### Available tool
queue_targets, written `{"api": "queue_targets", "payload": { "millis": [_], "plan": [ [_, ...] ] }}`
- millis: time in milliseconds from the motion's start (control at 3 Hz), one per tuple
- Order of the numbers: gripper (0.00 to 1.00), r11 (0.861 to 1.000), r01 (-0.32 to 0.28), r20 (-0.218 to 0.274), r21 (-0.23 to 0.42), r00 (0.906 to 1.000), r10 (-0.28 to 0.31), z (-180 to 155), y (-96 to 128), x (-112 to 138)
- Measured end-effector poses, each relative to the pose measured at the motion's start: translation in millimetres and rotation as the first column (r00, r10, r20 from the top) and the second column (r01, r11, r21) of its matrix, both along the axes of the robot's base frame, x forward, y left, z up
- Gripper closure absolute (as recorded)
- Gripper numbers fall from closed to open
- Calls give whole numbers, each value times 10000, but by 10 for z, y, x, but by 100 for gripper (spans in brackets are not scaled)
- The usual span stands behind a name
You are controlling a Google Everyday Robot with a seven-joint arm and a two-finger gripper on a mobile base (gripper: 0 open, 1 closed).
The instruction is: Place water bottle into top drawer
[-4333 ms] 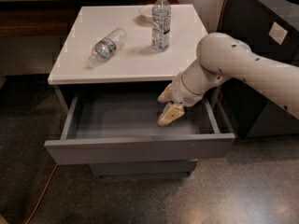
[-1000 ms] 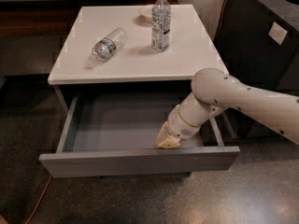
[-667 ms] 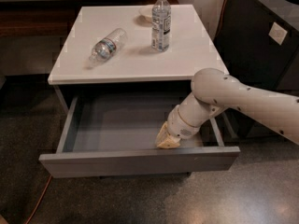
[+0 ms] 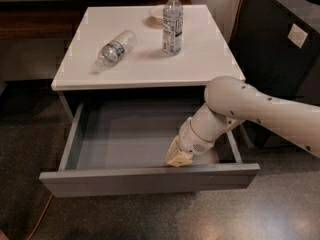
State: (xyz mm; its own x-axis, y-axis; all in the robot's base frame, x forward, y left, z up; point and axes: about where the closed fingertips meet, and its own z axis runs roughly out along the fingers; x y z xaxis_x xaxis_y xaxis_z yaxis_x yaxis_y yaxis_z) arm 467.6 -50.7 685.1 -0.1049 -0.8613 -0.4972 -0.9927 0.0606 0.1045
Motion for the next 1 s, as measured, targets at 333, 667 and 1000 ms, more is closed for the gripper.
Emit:
{"api": "queue_targets", "payload": {
  "millis": [333, 667, 1000],
  "plan": [
    [100, 9971, -659, 991, -376, 9927, 694, 312, 131, 231],
    [100, 9896, -1262, 1616, -684, 9775, 1359, 533, 277, 405],
    [82, 9747, -1952, 2246, -1092, 9503, 2155, 835, 459, 586]
  ]
}}
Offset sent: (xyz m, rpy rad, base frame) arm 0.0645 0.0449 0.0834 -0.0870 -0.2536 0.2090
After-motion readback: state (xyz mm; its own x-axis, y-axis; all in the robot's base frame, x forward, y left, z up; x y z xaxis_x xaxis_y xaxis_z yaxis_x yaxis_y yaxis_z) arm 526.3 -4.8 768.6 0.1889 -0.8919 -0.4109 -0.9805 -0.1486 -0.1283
